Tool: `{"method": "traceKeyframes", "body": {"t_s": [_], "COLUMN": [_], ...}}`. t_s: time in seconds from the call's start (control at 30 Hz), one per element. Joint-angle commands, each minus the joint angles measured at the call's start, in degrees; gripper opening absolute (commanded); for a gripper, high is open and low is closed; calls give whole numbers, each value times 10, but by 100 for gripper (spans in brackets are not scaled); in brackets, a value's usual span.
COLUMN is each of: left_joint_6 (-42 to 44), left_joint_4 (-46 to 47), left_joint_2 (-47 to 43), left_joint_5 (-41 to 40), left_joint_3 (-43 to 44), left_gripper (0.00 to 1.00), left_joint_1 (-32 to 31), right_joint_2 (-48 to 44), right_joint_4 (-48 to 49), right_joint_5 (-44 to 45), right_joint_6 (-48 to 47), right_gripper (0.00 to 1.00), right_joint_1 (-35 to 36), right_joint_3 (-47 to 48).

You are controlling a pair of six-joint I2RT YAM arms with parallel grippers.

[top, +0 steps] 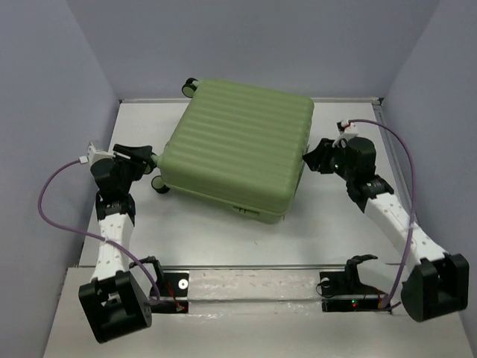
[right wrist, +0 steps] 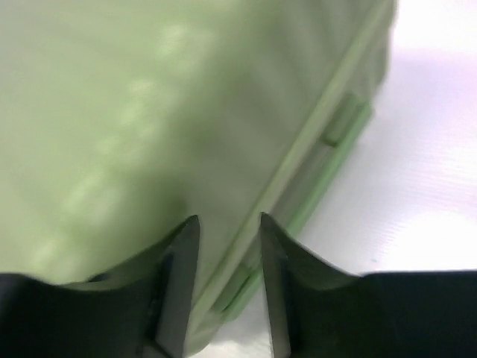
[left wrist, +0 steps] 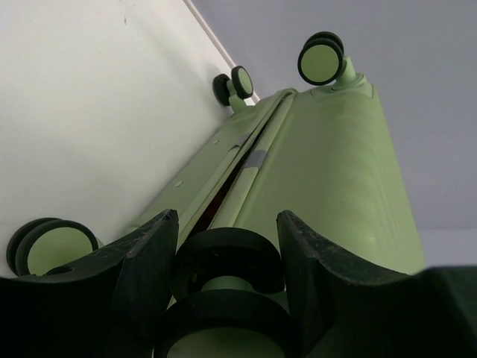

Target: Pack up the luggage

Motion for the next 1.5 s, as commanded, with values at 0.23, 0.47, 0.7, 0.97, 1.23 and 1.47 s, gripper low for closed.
{"method": "traceKeyframes", "body": {"t_s": [0.23, 0.47, 0.7, 0.97, 1.23, 1.47], "left_joint_6": [31, 64, 56, 75, 75, 91], "left_joint_4": [-3, -35, -41, -59, -65, -104], "left_joint_2": [-37, -65, -86, -67, -83, -154], "left_joint_5": [90, 72, 90, 64, 57, 34], "left_joint_3": [73, 65, 44, 50, 51, 109], "left_gripper": [6, 28, 21, 11, 94, 99], "left_joint_1": [-16, -16, -16, -16, -16, -40], "right_joint_2": [-319, -304, -277, -410, -429, -395], "right_joint_4": [96, 97, 135, -31, -158, -83], "right_joint_5": [-152, -109, -136, -32, -33, -89], "right_joint_6": [124, 94, 87, 136, 153, 120], "right_gripper": [9, 45, 47, 38, 7, 54], "right_joint_1": [79, 113, 113, 118, 118, 124], "right_joint_3": [-292, -307, -328, -323, -273, -294]}}
